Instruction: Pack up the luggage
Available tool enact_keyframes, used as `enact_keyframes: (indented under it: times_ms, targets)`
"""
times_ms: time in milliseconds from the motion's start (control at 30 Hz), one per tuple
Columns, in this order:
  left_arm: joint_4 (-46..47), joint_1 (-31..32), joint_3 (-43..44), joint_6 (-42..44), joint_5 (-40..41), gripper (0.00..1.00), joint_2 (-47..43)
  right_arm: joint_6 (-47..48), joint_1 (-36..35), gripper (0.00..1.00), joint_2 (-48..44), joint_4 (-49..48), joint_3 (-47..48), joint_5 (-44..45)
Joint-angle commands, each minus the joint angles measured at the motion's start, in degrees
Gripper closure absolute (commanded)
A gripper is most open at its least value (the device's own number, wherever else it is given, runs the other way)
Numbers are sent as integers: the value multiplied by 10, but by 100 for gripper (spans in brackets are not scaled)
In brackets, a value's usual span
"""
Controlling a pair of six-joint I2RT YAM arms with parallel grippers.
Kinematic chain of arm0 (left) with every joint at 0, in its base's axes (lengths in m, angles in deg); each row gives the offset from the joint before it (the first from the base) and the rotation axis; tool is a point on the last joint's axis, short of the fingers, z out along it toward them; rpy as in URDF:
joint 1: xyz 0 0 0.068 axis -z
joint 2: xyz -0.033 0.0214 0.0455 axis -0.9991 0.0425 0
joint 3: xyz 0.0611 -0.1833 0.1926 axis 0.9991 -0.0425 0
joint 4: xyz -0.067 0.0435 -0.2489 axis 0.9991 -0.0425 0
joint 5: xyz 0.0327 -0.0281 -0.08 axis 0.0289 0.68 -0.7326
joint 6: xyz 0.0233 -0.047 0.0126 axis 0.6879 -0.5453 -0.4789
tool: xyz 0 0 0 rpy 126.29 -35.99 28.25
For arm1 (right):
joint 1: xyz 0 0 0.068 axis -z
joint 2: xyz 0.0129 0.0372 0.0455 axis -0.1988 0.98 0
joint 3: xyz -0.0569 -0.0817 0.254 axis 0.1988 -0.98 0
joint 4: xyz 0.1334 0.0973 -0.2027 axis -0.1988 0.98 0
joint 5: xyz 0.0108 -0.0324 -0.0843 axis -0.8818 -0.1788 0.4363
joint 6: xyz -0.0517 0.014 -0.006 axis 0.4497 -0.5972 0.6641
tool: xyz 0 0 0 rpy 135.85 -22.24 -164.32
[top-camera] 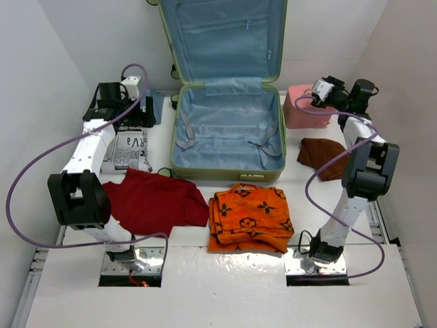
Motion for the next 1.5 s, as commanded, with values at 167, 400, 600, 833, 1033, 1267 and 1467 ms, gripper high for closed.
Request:
enact_keyframes:
  times_ms: [167, 400, 600, 833, 1033, 1267, 1467]
  targets:
    - [6, 4, 31, -7, -19, 0, 16, 153, -2, 36, 46, 106, 81, 0]
    - [6, 4, 36, -12, -19, 0, 27, 176, -9, 35, 64, 79, 90, 36]
    - [6, 4, 36, -12, -19, 0, 32, 171, -19, 35, 93, 45, 112, 58]
    - [6, 10, 36, -12, -19, 0, 37, 149, -31, 37, 130, -2, 141, 86]
    - [6, 10, 36, -12, -14, 0, 43, 149, -34, 51, 136, -14, 152, 81]
    - [6, 10, 42, -12, -14, 0, 48, 137, -33, 100, 118, -56, 113, 76]
    - [6, 10, 48, -17, -20, 0, 48, 115, -40, 100, 66, -150, 15, 88]
